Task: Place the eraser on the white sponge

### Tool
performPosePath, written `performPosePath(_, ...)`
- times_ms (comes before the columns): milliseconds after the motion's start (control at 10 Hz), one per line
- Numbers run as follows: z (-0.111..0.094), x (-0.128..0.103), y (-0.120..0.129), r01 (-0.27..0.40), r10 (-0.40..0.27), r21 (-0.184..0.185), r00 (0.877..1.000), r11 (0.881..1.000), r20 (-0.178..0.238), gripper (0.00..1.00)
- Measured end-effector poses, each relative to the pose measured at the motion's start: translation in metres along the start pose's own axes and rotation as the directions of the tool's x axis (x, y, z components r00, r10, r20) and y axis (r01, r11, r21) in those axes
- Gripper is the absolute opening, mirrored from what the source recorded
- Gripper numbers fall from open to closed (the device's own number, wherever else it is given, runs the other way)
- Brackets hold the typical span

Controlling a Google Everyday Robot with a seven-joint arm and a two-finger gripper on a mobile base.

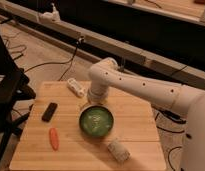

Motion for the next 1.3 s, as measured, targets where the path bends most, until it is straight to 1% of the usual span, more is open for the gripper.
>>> performPosePath(200,-0.002,-0.002,-0.003,-0.004,0.004,0.007,1.000,1.000,0.006,0.80)
performPosePath(300,-0.005,-0.012,0.007,0.004,-0.005,0.017,0.999,1.000,0.032,0.80)
performPosePath(500,-0.011,-0.038,0.049,0.055,-0.057,0.027,0.994,0.998,0.092,0.80)
performPosePath(700,-0.005,-0.053,0.093,0.126,-0.131,0.043,0.984,0.991,0.118,0.80)
performPosePath(800,0.001,-0.058,0.109,0.151,-0.156,0.049,0.980,0.987,0.121,0.80)
performPosePath(1000,0.021,-0.070,0.149,0.195,-0.200,0.054,0.973,0.979,0.113,0.80)
performPosePath(1200,0.039,-0.081,0.176,0.215,-0.221,0.062,0.969,0.975,0.109,0.80)
performPosePath(1300,0.052,-0.087,0.195,0.219,-0.224,0.055,0.969,0.974,0.104,0.80)
